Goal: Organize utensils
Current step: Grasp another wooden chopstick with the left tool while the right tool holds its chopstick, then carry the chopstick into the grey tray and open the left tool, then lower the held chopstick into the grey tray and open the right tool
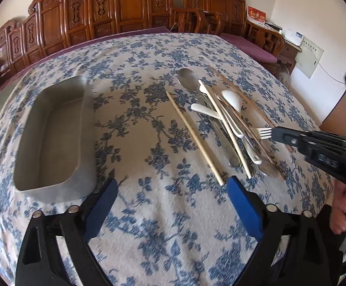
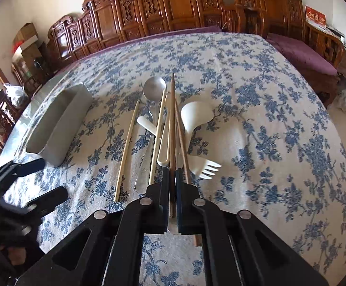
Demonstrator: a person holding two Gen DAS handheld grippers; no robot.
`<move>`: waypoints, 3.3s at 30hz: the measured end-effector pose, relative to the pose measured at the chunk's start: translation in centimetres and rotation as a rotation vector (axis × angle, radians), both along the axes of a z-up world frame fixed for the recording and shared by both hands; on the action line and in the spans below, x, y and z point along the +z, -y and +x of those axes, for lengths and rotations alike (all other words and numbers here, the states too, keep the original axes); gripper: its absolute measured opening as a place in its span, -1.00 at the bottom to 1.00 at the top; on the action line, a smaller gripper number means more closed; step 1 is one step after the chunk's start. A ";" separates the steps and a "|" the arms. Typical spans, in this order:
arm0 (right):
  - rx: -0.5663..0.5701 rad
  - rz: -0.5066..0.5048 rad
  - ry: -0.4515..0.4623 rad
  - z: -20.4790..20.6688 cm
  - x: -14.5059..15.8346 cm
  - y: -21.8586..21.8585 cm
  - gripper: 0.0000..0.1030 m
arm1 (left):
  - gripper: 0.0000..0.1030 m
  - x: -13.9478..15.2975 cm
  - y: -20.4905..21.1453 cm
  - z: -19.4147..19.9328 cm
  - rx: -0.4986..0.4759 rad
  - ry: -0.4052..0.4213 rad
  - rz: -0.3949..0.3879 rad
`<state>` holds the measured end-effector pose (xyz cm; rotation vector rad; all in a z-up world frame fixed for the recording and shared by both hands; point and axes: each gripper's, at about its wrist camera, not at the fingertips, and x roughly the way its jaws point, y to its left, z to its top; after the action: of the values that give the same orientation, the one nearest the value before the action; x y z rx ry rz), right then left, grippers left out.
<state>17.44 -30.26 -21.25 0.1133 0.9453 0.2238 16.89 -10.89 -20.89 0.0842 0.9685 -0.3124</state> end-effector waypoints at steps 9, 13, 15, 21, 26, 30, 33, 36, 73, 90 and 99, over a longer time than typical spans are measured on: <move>0.013 -0.012 0.023 -0.7 0.7 2.4 -0.88 | 0.24 -1.6 3.7 3.6 -0.018 -0.032 -0.007; 0.021 -0.020 0.020 -0.8 0.4 3.0 -0.88 | -0.06 -2.8 4.9 5.0 -0.012 -0.048 0.016; 0.023 -0.019 0.018 -0.9 0.2 3.2 -0.88 | -0.18 -3.4 5.2 5.3 -0.010 -0.054 0.026; 0.026 -0.018 0.012 -1.1 0.0 3.5 -0.88 | -0.30 -4.4 5.8 5.6 -0.002 -0.063 0.104; 0.036 -0.020 0.019 -1.3 0.4 2.9 -0.88 | -0.80 -4.1 4.7 5.4 0.007 -0.087 0.100; 0.045 -0.022 0.031 -1.5 1.1 2.3 -0.88 | -0.91 -4.1 2.9 5.2 0.031 -0.113 0.082; 0.049 -0.031 0.032 -1.8 1.3 1.8 -0.88 | -0.92 -3.8 1.7 4.9 0.047 -0.127 0.064; 0.055 -0.041 0.037 -2.2 1.8 1.2 -0.88 | -0.92 -2.6 -0.1 4.1 0.058 -0.110 0.043; 0.212 -0.049 0.068 -0.8 5.3 -10.0 -0.88 | -0.92 1.3 -14.8 8.3 0.181 -0.079 0.051; 0.232 -0.062 0.049 -0.4 4.7 -11.6 -0.88 | -0.90 1.9 -15.9 7.8 0.198 -0.087 0.005; 0.299 -0.043 0.054 0.2 5.1 -16.2 -0.88 | -0.90 6.0 -19.0 4.9 0.227 0.011 -0.018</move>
<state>17.60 -14.06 -16.12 -0.0745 0.9109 0.4803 21.82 8.15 -14.88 -0.0409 0.9544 -0.1117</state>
